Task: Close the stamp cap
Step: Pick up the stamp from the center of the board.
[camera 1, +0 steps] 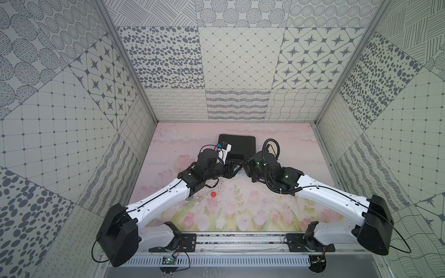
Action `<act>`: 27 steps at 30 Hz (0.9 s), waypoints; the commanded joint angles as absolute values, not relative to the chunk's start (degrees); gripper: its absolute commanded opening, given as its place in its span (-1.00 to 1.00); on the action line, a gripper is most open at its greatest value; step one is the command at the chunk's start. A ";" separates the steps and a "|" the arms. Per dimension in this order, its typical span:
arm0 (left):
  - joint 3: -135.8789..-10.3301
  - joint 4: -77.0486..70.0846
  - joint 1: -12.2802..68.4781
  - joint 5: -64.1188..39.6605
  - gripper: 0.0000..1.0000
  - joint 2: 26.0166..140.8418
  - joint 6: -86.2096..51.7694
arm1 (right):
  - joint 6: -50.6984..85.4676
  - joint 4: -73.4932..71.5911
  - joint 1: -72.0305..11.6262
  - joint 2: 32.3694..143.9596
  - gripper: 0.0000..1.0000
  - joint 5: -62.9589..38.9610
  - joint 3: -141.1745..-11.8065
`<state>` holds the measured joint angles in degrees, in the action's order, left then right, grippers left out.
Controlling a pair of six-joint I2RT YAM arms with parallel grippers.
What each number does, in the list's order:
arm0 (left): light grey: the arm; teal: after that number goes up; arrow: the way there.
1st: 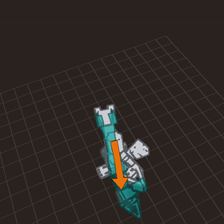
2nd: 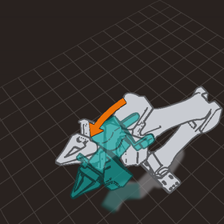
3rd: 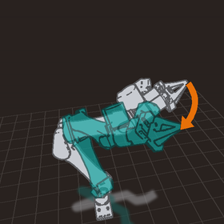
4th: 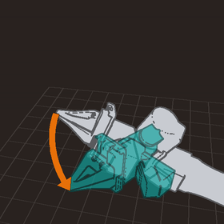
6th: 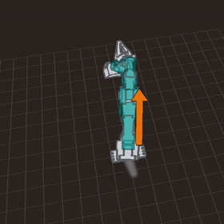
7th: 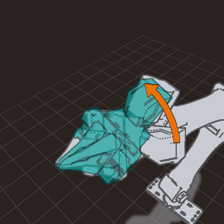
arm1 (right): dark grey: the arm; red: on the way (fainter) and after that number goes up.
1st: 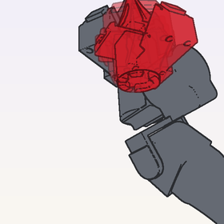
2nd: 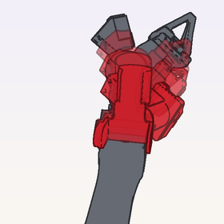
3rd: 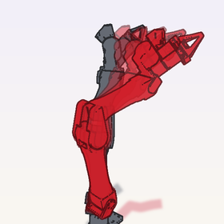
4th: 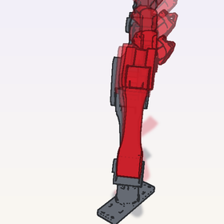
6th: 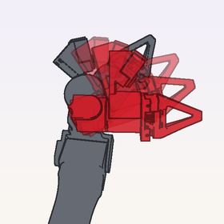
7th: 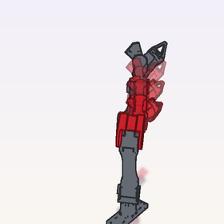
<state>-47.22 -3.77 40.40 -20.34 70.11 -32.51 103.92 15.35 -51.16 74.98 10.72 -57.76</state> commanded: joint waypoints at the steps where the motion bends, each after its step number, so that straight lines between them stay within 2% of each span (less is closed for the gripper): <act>1: -47.41 -8.10 40.61 -21.26 -0.29 70.30 -32.25 | 105.47 11.43 -51.95 73.03 -0.94 10.20 -58.90; 17: -47.87 -9.39 40.63 -20.36 -0.22 70.57 -32.11 | 105.93 8.81 -52.57 74.79 -0.94 8.09 -58.98; 27: -48.54 -9.42 40.56 -19.54 -0.54 70.62 -30.72 | 105.13 7.82 -52.66 74.10 -0.93 7.73 -57.93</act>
<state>-47.37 -6.59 40.51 -20.51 70.43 -32.40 104.62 12.84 -51.46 74.30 10.90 -57.74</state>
